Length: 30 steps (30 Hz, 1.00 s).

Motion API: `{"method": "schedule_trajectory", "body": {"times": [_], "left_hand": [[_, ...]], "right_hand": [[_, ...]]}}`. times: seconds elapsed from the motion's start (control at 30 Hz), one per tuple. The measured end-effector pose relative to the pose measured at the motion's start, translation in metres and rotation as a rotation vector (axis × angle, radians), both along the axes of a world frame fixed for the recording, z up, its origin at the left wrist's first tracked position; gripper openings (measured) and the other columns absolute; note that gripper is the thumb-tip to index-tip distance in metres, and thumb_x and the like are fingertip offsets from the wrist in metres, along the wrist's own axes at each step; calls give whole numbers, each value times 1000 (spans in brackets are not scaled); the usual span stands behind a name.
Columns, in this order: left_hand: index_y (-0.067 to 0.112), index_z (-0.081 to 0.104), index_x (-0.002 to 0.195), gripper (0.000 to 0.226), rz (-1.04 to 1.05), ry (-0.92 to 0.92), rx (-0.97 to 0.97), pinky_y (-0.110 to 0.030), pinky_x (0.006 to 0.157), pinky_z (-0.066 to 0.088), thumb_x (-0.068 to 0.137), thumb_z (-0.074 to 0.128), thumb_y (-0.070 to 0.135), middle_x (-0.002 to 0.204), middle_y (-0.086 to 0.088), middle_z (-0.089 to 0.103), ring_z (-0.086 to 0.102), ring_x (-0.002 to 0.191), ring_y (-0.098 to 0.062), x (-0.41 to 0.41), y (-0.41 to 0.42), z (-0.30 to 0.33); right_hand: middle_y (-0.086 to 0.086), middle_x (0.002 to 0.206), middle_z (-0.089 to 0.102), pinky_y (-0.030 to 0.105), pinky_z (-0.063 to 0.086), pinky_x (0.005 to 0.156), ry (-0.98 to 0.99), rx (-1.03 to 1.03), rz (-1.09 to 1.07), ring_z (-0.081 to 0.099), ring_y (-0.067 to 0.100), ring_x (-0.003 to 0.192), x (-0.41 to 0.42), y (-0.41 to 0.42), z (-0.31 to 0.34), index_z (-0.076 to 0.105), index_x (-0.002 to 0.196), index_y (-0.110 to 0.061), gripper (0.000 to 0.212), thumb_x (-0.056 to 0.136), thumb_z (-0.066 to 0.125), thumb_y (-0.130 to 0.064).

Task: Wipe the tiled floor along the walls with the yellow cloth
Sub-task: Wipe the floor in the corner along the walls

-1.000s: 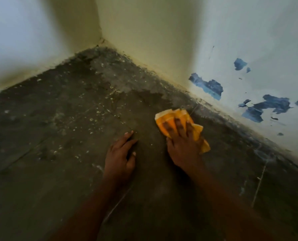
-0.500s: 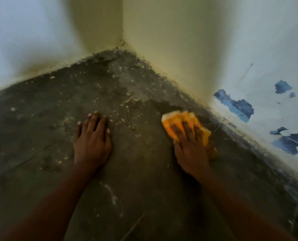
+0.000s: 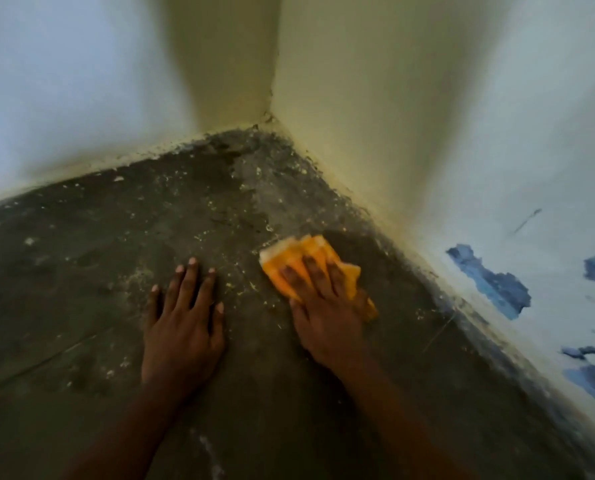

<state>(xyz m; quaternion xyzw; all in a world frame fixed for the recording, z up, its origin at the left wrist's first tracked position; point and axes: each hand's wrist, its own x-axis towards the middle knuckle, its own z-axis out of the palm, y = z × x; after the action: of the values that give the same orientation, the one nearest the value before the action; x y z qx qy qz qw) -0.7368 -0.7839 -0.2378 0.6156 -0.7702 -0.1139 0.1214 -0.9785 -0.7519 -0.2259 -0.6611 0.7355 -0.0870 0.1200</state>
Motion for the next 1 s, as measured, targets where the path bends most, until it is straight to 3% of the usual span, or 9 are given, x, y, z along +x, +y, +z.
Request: {"method": "schedule_trajectory", "body": {"times": [0.07, 0.2, 0.3, 0.37, 0.43, 0.53, 0.67, 0.83, 1.0], "left_hand": [[23, 25, 165, 68, -8, -6, -1, -57, 129, 13, 102, 20, 49, 175, -3, 8, 5, 162, -21, -4, 2, -3], [19, 30, 163, 65, -2, -28, -56, -58, 128, 16, 104, 25, 44, 175, -8, 15, 11, 162, -25, -3, 0, -12], [18, 37, 161, 64, -8, -24, -74, -56, 127, 16, 102, 30, 42, 173, -9, 22, 19, 161, -26, -2, -2, -16], [19, 37, 161, 64, -7, -21, -61, -54, 127, 16, 102, 31, 42, 173, -8, 21, 18, 161, -25, -1, -3, -14], [19, 38, 161, 63, -4, -17, -49, -52, 127, 14, 102, 32, 42, 173, -6, 20, 17, 161, -24, -2, -2, -8], [22, 34, 162, 63, 11, -14, -16, -49, 128, 9, 104, 30, 43, 175, -4, 15, 11, 162, -21, -2, -4, -3], [22, 31, 163, 61, 7, 4, 1, -53, 130, 11, 105, 32, 41, 175, -4, 14, 6, 163, -19, -4, -4, -4], [21, 31, 163, 61, 7, -1, 34, -54, 130, 13, 105, 33, 41, 175, -4, 12, 5, 163, -19, -4, -1, 1], [18, 35, 161, 62, 35, 70, 24, -52, 131, 14, 103, 34, 40, 174, -4, 21, 13, 162, -19, -2, -9, 2]], "right_hand": [[-15, 173, -8, 72, 6, 122, 17, 50, -105, -8, 25, 161, -30, 9, -6, 2, 159, -57, 60, 100, 13, -62], [-5, 173, -16, 76, -5, 118, -80, 79, -639, -17, 36, 158, -6, -107, -3, -8, 161, -48, 64, 107, 27, -54], [-6, 173, -15, 72, -8, 118, -87, 90, -322, -18, 35, 158, 45, -166, 6, -3, 161, -49, 63, 108, 31, -51], [-11, 173, -11, 70, -5, 120, -9, 71, 8, -14, 29, 159, 63, -141, 5, 2, 160, -53, 59, 107, 29, -53], [-16, 173, -7, 69, 1, 120, 14, 32, 140, -10, 24, 160, 49, -95, 4, 2, 157, -59, 57, 103, 20, -58], [-12, 174, -8, 74, 8, 121, 41, 64, -17, -9, 28, 160, 3, -96, -2, -1, 156, -61, 62, 95, 8, -61], [-3, 175, -8, 74, -4, 120, -97, 118, -399, -11, 37, 159, 19, -194, 5, 2, 161, -52, 59, 106, 25, -54], [-10, 174, -2, 71, 3, 119, 47, 46, 27, -3, 29, 160, 39, -130, 2, 9, 160, -55, 57, 106, 27, -54], [-10, 172, 18, 70, 16, 114, 60, -32, -24, 16, 28, 158, 29, -104, -4, 26, 156, -53, 57, 100, 29, -57]]}}
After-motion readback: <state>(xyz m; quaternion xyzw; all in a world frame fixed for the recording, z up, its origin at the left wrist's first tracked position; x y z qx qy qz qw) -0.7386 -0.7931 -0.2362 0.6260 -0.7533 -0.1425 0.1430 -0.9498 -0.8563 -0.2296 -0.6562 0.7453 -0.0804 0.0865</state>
